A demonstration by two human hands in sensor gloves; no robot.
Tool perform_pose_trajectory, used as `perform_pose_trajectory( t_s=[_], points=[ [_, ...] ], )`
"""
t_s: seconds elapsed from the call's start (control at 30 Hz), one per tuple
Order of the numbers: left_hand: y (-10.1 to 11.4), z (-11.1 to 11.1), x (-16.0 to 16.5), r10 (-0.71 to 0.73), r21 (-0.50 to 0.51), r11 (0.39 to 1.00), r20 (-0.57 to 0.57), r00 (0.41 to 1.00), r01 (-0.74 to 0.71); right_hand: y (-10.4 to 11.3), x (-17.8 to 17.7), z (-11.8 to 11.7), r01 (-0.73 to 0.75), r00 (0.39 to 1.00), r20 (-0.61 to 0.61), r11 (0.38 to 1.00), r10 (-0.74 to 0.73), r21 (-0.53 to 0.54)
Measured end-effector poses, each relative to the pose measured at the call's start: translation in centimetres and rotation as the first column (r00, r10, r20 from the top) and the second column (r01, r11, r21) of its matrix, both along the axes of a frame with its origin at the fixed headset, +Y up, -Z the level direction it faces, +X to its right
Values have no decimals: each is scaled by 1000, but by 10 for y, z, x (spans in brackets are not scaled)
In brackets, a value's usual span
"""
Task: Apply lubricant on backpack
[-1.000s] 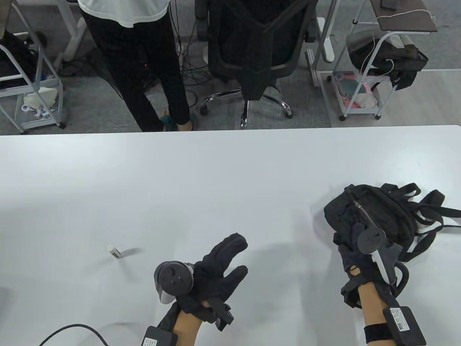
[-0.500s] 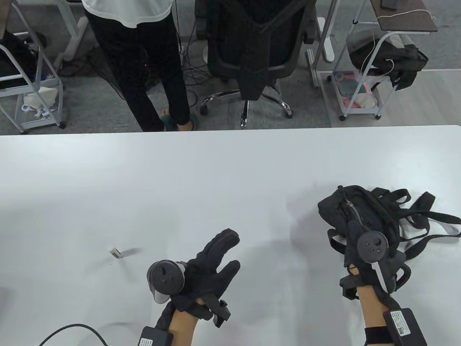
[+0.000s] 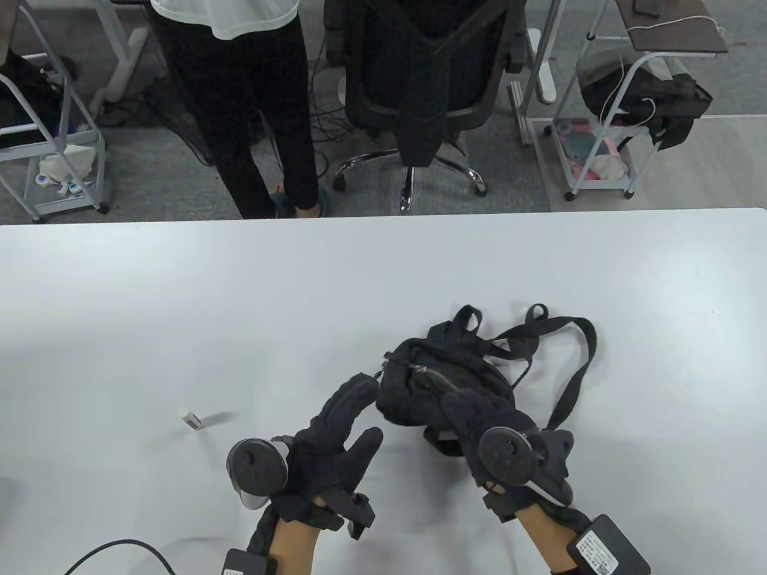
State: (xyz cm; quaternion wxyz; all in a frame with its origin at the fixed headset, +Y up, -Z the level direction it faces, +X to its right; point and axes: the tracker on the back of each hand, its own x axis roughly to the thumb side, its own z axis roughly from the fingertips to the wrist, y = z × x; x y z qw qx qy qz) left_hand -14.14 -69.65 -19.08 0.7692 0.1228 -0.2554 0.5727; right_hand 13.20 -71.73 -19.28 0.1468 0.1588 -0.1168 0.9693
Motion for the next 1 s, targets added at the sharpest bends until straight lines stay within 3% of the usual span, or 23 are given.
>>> perform_pose_trajectory(
  t_s=[0.1,0.17,0.33,0.6,0.7,0.87,1.0],
  points=[
    [0,0,-2,3,1,1000,-5,1000,-3,-21,-12,5,-50,995,-90,999,49,-9],
    [0,0,-3,1,-2,1000,-12,1000,-1,-33,-17,5,-175,977,-131,984,169,-33],
    [-2,-1,-3,-4,-13,1000,-17,1000,4,-48,-12,-1,-190,970,-188,965,155,-183],
    [-11,-4,2,-52,-47,998,-1,999,52,-52,-12,-5,-271,942,-286,899,174,-344],
    [-12,-4,2,-66,-52,996,3,998,66,-54,-10,-2,-301,935,-292,888,203,-347],
    [-16,-7,3,-76,-71,995,5,997,76,-53,-7,-4,-283,928,-346,864,137,-416],
    [-20,-9,5,-91,-90,992,18,996,92,-46,4,-8,-156,944,-331,876,-4,-457]
  ],
)
